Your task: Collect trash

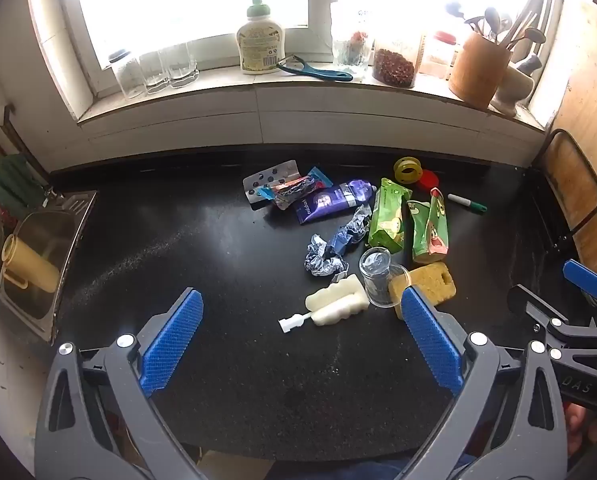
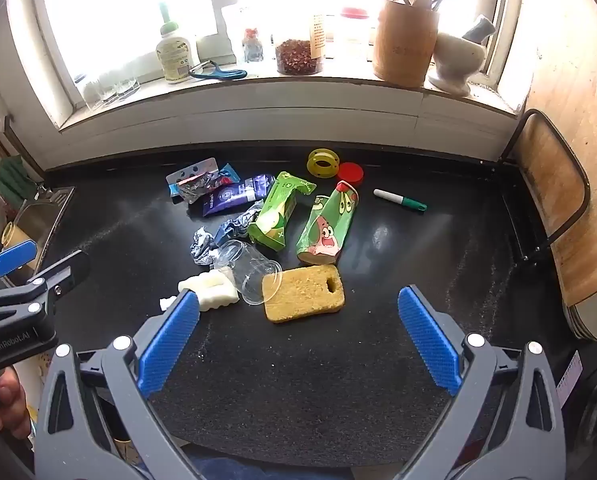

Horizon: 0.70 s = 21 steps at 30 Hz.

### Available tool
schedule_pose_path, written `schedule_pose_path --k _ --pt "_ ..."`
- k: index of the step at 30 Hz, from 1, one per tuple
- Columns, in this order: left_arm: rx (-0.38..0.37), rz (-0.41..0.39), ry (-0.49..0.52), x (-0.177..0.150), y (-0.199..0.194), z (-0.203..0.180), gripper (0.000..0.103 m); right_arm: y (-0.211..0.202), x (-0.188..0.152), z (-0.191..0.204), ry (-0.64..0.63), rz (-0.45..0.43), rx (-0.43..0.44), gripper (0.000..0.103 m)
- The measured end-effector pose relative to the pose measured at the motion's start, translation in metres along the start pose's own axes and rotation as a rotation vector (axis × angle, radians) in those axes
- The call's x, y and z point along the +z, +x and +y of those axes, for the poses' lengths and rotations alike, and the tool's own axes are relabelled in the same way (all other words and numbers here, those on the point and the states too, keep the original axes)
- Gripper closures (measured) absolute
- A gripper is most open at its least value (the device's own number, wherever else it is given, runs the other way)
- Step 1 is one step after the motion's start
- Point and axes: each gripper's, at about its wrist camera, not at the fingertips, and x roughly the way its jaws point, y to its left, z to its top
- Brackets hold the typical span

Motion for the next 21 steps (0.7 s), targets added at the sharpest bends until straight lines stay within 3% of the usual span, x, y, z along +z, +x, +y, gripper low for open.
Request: schedule_pose_path --k 21 --pt "-0.006 0.005 -0.002 -0.0011 0.0012 0.0027 0.006 0.0004 0.0026 0.0059 -0.009 0.010 -0.008 0.006"
